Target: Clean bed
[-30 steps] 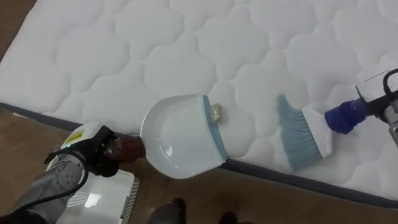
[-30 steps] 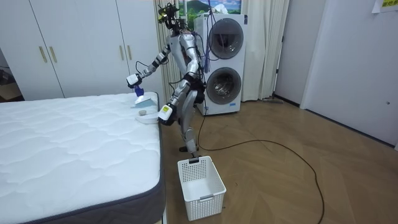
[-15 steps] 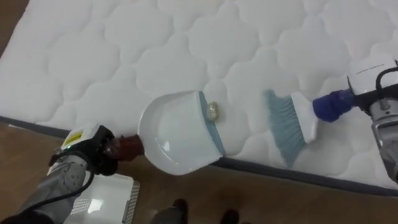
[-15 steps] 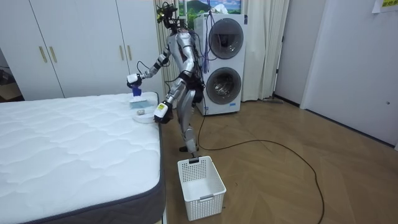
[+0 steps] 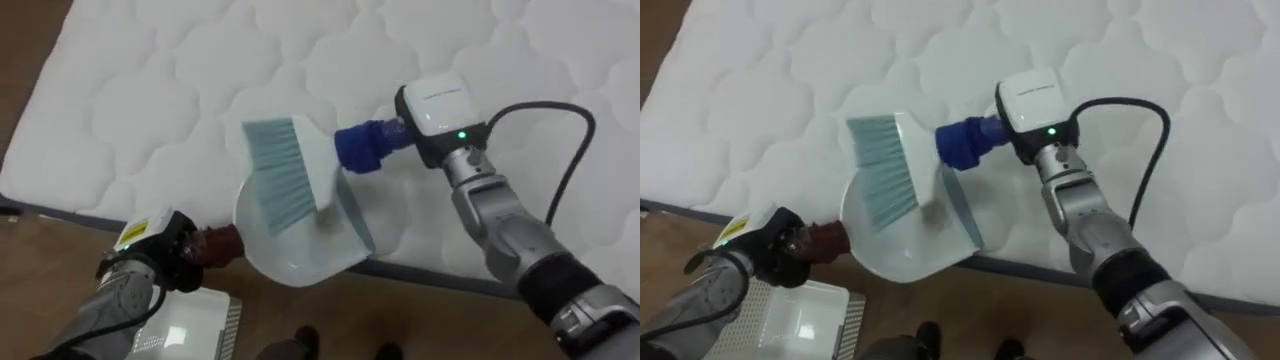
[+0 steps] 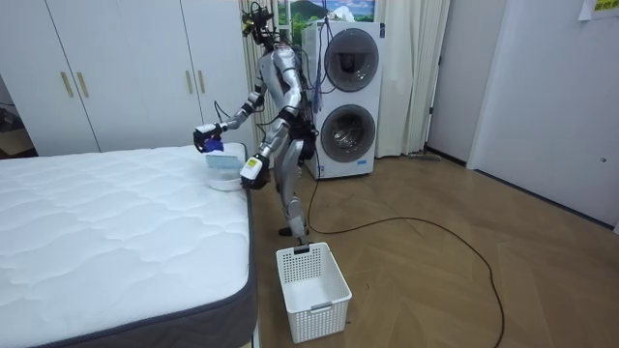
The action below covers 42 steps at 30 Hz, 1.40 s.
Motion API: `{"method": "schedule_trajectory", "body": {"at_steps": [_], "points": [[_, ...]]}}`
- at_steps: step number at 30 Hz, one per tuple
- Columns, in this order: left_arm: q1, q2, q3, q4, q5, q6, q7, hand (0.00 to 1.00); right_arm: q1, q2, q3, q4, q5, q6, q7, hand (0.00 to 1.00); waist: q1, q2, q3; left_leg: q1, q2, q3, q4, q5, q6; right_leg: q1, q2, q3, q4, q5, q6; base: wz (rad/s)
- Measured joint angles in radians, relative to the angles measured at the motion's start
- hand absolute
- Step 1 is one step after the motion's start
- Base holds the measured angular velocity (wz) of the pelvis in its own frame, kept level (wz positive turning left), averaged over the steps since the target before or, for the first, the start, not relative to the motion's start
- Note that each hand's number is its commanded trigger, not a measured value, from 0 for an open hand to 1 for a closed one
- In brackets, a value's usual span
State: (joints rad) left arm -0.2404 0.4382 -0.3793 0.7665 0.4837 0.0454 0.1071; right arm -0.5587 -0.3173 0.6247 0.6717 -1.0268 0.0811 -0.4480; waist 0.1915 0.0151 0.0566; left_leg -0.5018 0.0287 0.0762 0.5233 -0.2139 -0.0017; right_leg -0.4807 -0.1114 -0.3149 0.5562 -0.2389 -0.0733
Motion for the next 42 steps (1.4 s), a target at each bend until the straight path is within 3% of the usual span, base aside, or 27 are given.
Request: {"method": "schedule_trajectory", "body": {"at_steps": [4,10,23,29,34,38,40,42], "points": [[0.004,0.000,-0.005,-0.003,0.001,-0.007,0.000,1.00,-0.001,-0.004,0.049,-0.040,-0.001,-0.029,0.060,1.00,0.007,-0.001,-0.0005,-0.017,-0.016,0.001,-0.003,-0.005,0.010,-0.031,-0.023,0.002,0.024,-0.020,0.002,0.05],[0.004,0.001,-0.006,-0.006,0.001,-0.011,0.000,1.00,0.000,-0.003,0.077,-0.077,0.006,-0.070,0.123,1.00,0.010,-0.001,-0.0012,-0.035,-0.019,0.001,0.014,-0.003,0.013,-0.046,-0.027,0.002,0.038,-0.020,0.002,0.01],[0.017,0.005,-0.004,0.017,-0.001,-0.037,0.002,1.00,0.029,-0.032,0.143,-0.185,0.069,-0.093,0.296,1.00,0.012,-0.004,-0.0071,-0.030,-0.017,0.004,0.028,-0.003,0.013,-0.042,-0.027,0.010,0.049,-0.020,0.002,0.00],[0.027,0.005,-0.004,0.017,-0.011,-0.045,0.022,1.00,0.033,-0.050,0.135,-0.164,0.231,-0.109,0.297,1.00,0.004,-0.006,-0.0083,-0.026,-0.018,0.002,0.028,-0.003,0.014,-0.038,-0.028,0.009,0.051,-0.020,0.001,0.01],[0.045,0.001,-0.002,0.016,-0.010,-0.045,0.055,1.00,0.077,-0.028,0.037,-0.067,0.418,-0.135,0.269,1.00,-0.031,-0.008,-0.0097,0.002,-0.021,0.001,0.020,-0.002,0.019,0.002,-0.029,0.007,0.041,-0.023,0.007,0.10],[0.071,-0.008,0.020,0.012,-0.010,-0.045,0.086,1.00,0.152,-0.023,-0.125,-0.054,0.543,-0.144,0.188,1.00,-0.067,-0.008,-0.0107,0.011,-0.017,0.003,0.009,0.004,0.028,0.015,-0.027,0.013,0.024,-0.017,0.016,0.07],[0.102,-0.011,0.038,-0.001,-0.010,-0.049,0.091,1.00,0.237,-0.023,-0.223,-0.053,0.603,-0.167,0.134,1.00,-0.091,-0.010,-0.0144,0.042,-0.018,0.009,-0.011,0.006,0.032,0.050,-0.025,0.016,0.005,-0.013,0.024,0.11],[0.131,-0.012,0.067,-0.013,-0.010,-0.051,0.108,1.00,0.274,-0.028,-0.268,-0.052,0.657,-0.169,0.111,0.66,-0.108,-0.017,-0.0230,0.058,-0.023,0.009,-0.033,0.008,0.035,0.058,-0.028,0.019,-0.006,-0.011,0.027,-0.04]]}}
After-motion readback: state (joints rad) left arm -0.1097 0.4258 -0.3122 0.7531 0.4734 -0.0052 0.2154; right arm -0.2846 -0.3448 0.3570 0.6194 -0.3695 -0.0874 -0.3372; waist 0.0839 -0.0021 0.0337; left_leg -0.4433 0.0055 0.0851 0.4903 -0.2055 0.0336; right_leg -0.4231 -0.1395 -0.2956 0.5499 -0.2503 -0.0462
